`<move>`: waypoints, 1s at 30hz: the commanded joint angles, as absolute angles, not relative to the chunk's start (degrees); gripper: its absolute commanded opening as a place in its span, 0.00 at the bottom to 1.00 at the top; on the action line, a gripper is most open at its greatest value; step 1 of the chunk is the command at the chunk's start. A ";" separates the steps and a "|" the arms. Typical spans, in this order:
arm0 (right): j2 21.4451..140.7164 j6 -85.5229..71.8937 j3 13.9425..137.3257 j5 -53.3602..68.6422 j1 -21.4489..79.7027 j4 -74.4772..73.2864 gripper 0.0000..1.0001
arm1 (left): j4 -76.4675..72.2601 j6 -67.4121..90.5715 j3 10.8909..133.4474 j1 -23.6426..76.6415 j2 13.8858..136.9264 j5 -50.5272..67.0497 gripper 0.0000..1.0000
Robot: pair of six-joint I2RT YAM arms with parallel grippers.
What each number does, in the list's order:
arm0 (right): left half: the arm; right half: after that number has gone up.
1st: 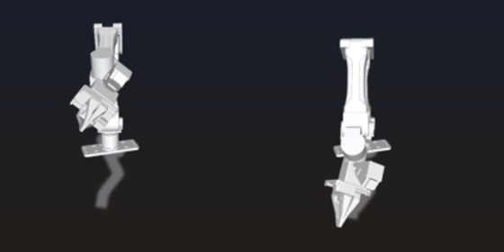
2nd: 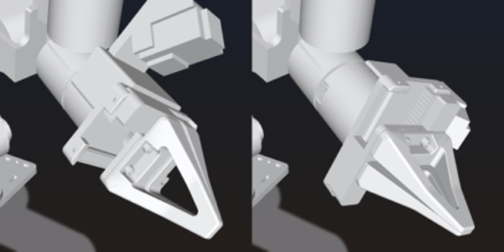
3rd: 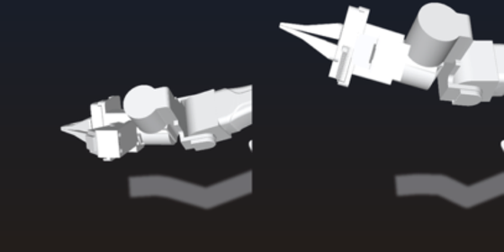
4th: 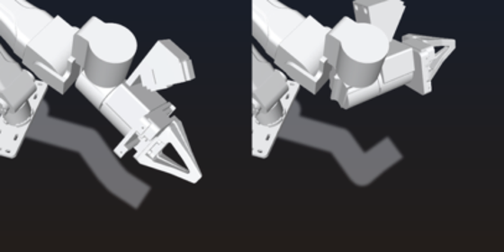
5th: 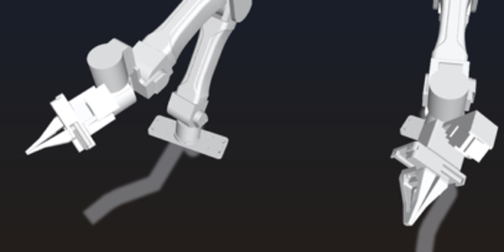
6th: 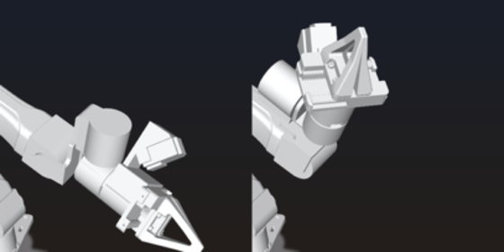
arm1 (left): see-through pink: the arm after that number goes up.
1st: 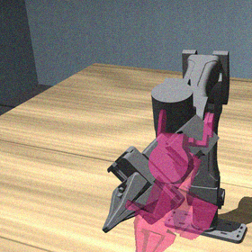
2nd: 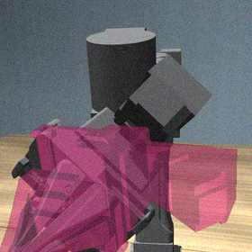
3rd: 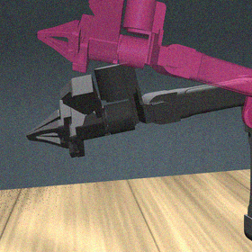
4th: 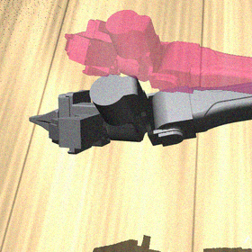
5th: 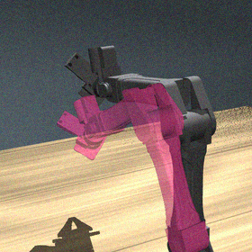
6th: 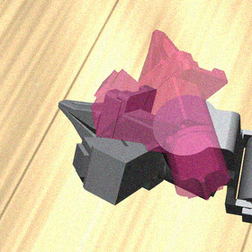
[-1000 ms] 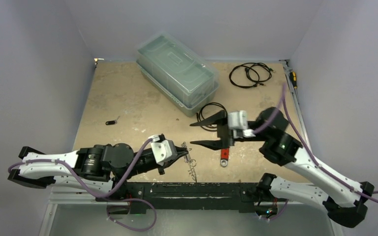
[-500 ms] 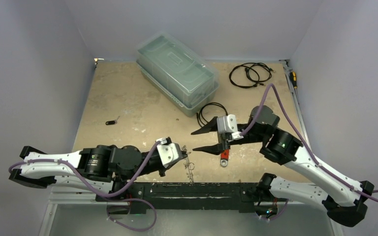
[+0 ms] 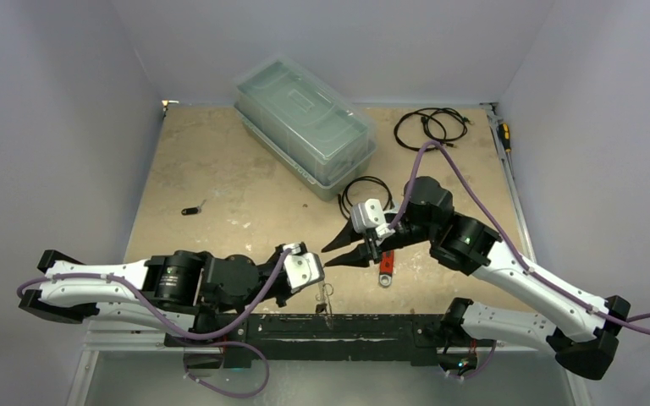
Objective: Put the keys on the keyring
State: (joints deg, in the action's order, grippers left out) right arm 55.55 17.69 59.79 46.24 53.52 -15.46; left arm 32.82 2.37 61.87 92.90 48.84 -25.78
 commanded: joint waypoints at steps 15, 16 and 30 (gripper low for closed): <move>51.96 18.88 60.97 50.50 54.32 -15.90 0.37 | 30.55 2.49 64.78 92.81 48.68 -26.68 0.00; 52.14 18.89 60.99 50.87 54.32 -16.00 0.37 | 30.57 2.46 64.78 92.81 48.66 -26.57 0.00; 57.81 20.30 62.53 49.03 56.10 -20.00 0.31 | 30.28 2.20 65.05 92.81 49.38 -25.95 0.00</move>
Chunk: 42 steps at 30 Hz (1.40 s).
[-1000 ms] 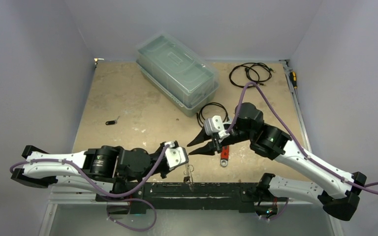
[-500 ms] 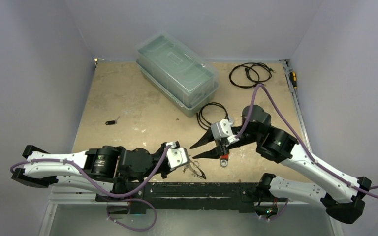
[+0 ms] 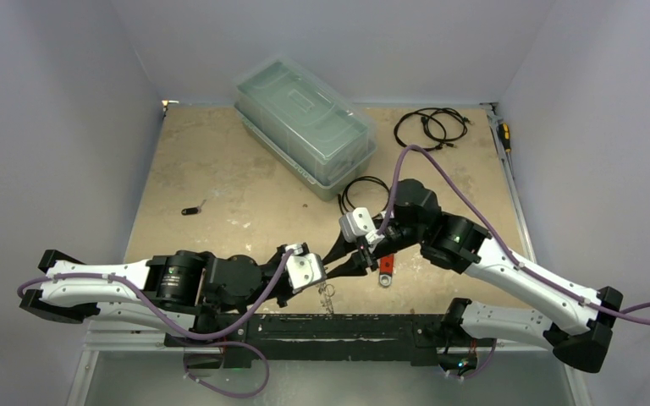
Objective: Put the keys on the keyring
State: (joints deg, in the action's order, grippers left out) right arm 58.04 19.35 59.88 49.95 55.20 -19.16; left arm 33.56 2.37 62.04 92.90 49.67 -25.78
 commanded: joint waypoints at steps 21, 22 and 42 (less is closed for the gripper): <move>53.69 19.42 61.27 44.79 56.51 -17.18 0.28 | 30.92 2.20 65.54 92.81 49.83 -25.31 0.00; 53.77 19.42 61.26 44.67 56.51 -17.20 0.28 | 30.87 2.25 65.56 92.81 49.83 -25.20 0.00; 55.60 19.78 61.64 44.74 56.51 -17.96 0.16 | 30.72 2.15 65.86 92.81 49.59 -24.52 0.00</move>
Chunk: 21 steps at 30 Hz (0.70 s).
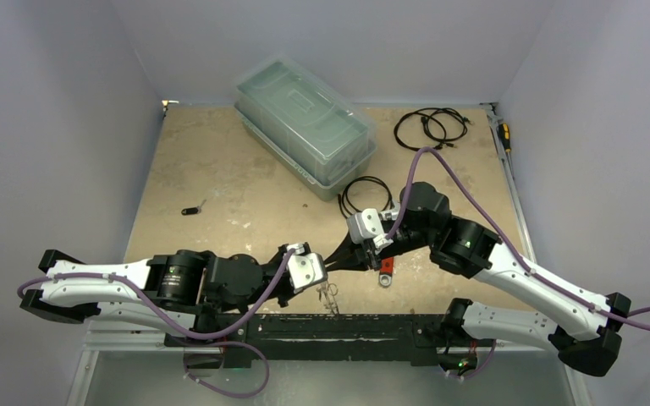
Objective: Put the keys on the keyring
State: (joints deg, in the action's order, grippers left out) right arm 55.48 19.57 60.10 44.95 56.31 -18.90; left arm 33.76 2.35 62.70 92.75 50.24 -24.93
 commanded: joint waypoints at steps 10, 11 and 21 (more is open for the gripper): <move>56.27 20.37 61.96 45.44 56.52 -18.78 0.23 | 30.63 2.07 65.62 92.81 49.11 -24.67 0.00; 56.40 20.39 62.01 45.37 56.52 -18.81 0.24 | 30.59 2.06 65.63 92.81 49.12 -24.69 0.00; 56.04 20.74 62.02 45.67 56.60 -18.81 0.03 | 30.41 2.06 65.53 92.81 49.05 -24.62 0.00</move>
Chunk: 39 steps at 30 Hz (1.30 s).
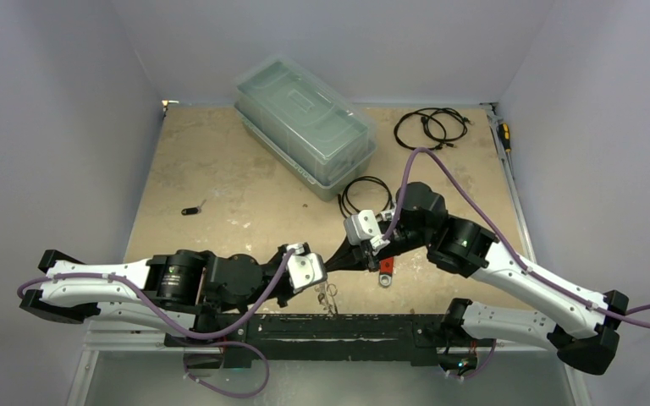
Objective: Put the keys on the keyring
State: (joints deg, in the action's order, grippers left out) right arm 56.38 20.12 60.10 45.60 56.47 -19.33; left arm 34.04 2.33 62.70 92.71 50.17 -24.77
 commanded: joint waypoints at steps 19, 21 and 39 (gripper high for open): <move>38.04 3.59 39.82 39.45 56.60 26.89 0.00 | 19.38 -1.94 60.85 92.81 41.97 -20.77 0.58; 36.64 -1.88 36.13 37.23 56.60 35.49 0.00 | 16.69 -2.35 60.17 92.81 41.94 -21.88 0.48; 40.28 -20.50 24.19 25.40 56.60 75.05 0.00 | -5.78 -12.26 50.59 92.79 43.97 -18.43 0.36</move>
